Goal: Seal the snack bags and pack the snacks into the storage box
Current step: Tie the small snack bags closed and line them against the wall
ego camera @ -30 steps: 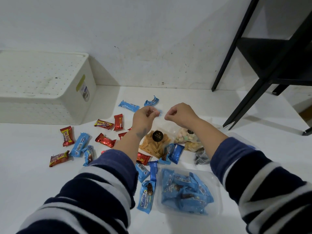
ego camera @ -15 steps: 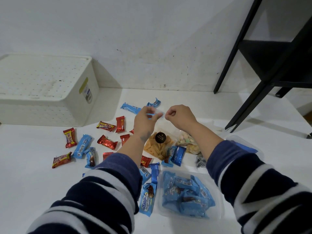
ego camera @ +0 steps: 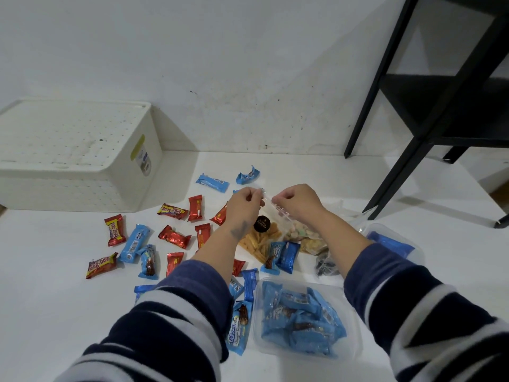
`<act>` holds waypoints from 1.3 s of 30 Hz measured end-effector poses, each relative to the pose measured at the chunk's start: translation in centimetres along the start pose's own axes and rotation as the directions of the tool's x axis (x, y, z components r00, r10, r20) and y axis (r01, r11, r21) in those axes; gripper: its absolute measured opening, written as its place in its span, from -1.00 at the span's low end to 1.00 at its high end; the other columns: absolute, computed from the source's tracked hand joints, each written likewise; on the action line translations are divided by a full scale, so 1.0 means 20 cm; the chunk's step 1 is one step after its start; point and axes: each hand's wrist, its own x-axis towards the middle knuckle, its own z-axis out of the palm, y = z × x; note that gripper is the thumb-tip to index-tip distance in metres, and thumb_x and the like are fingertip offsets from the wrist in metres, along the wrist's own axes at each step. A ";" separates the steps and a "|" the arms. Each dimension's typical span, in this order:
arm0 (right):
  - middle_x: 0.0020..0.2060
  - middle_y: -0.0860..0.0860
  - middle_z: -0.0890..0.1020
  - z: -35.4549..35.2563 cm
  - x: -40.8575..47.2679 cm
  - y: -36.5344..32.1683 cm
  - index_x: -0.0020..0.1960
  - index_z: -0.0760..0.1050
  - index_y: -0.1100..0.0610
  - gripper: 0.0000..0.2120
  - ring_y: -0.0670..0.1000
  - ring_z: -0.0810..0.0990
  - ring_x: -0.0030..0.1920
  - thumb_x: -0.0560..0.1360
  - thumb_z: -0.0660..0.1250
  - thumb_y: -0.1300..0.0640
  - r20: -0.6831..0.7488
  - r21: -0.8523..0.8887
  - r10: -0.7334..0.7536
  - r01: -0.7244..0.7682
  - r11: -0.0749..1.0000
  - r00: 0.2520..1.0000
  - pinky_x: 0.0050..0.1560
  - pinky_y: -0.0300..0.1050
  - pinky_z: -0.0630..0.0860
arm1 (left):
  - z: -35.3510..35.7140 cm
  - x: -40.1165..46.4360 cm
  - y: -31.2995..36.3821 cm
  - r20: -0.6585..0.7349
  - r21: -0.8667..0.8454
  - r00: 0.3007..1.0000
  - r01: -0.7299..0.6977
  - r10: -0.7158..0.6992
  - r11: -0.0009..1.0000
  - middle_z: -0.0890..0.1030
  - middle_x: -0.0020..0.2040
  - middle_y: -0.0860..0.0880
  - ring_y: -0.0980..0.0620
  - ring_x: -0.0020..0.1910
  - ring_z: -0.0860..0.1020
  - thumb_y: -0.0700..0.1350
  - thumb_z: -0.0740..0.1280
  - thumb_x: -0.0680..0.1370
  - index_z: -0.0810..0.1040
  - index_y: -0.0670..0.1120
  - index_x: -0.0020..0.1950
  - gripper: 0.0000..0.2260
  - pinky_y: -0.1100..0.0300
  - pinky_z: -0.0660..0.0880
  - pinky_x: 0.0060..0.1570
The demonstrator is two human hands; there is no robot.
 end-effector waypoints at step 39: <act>0.13 0.02 0.63 0.19 0.70 -0.68 0.13 0.62 0.04 -0.47 -0.02 0.59 0.10 0.43 0.11 0.53 -0.163 -0.220 -0.383 0.345 0.912 0.909 0.07 -0.13 0.55 | -0.44 0.62 -0.18 -0.331 0.257 0.934 -0.049 0.135 0.965 0.41 0.30 -0.04 -0.04 0.24 0.47 -0.04 0.37 0.52 0.04 0.20 0.53 -0.31 0.11 0.42 0.15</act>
